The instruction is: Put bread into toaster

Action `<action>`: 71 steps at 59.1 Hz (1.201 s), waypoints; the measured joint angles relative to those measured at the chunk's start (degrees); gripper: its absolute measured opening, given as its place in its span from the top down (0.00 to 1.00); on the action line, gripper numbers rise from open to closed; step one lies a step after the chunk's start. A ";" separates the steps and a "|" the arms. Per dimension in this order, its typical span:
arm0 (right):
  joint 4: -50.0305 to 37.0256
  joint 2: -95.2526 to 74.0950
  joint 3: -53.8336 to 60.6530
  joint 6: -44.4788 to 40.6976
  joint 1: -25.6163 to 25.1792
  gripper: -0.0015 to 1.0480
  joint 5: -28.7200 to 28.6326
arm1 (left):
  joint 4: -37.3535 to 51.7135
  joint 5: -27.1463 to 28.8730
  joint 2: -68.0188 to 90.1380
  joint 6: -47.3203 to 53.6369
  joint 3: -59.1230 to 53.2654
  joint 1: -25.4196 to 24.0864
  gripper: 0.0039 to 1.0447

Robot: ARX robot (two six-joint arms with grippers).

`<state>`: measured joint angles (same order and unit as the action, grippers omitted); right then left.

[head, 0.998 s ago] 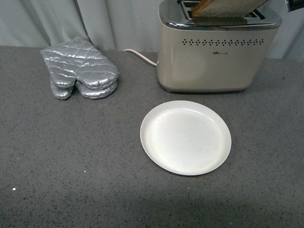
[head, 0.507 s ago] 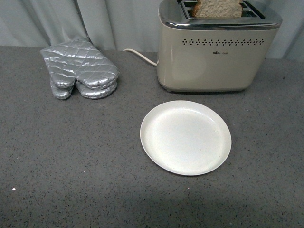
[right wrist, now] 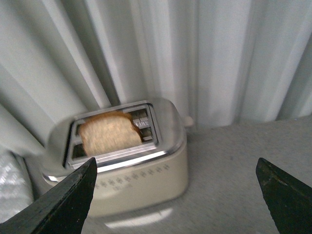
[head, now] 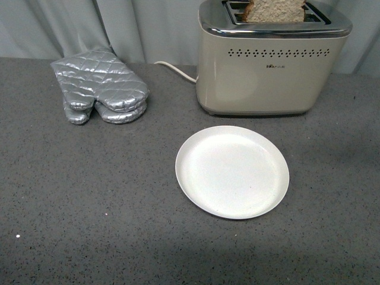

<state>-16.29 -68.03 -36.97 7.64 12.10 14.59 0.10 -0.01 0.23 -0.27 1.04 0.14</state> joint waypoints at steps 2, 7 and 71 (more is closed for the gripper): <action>0.59 1.79 2.47 -1.07 -0.31 0.09 -0.26 | 0.00 0.04 0.00 0.00 0.00 0.00 0.06; 1.49 7.23 9.40 -4.42 -0.55 0.09 0.09 | 0.00 0.02 0.00 0.00 0.00 0.00 0.06; -2.86 49.05 36.72 -8.20 -11.96 0.99 -14.49 | -0.07 0.00 -0.04 0.00 0.00 0.00 0.06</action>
<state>-19.16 -18.98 -0.25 -0.56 0.14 0.10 0.03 -0.01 0.19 -0.27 1.04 0.14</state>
